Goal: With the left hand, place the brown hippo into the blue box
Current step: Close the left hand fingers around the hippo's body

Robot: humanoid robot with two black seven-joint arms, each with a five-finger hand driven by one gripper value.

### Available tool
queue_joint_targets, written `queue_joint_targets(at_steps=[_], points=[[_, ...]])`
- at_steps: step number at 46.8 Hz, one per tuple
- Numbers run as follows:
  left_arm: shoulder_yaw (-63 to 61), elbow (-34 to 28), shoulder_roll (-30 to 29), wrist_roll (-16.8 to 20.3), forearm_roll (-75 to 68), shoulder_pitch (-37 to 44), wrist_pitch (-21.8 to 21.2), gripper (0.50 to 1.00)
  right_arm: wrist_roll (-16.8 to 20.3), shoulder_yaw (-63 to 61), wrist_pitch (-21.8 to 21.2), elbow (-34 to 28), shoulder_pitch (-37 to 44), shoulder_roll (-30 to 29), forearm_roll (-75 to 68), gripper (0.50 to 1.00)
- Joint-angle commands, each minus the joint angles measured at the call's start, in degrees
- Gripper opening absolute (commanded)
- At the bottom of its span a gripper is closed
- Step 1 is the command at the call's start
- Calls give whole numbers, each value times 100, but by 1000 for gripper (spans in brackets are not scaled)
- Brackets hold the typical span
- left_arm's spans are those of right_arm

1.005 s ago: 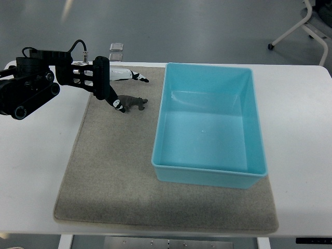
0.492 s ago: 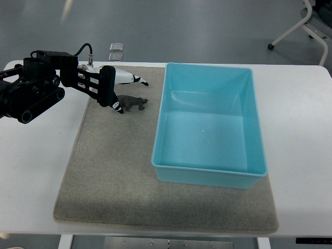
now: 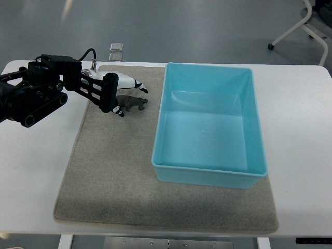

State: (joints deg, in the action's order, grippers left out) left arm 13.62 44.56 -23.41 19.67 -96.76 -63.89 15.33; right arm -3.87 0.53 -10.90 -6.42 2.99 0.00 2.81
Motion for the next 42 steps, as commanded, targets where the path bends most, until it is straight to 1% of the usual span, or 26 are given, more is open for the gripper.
queue_joint_targets(at_steps=[1, 7, 16, 28, 31, 42], points=[[1, 0, 3, -8, 8, -44, -4, 868, 0, 0, 0, 0, 0, 0, 0, 936], [1, 0, -15, -8, 8, -106, -109, 870, 0, 0, 0, 0, 0, 0, 0, 936], [1, 0, -41, -8, 8, -123, -110, 876, 0, 0, 0, 0, 0, 0, 0, 936], [1, 0, -15, 1, 17, -97, -118, 853, 0, 0, 0, 0, 0, 0, 0, 936], [1, 0, -15, -8, 17, -88, -118, 831, 0, 0, 0, 0, 0, 0, 0, 936], [1, 0, -23, -8, 26, -71, -118, 827, 0, 0, 0, 0, 0, 0, 0, 936]])
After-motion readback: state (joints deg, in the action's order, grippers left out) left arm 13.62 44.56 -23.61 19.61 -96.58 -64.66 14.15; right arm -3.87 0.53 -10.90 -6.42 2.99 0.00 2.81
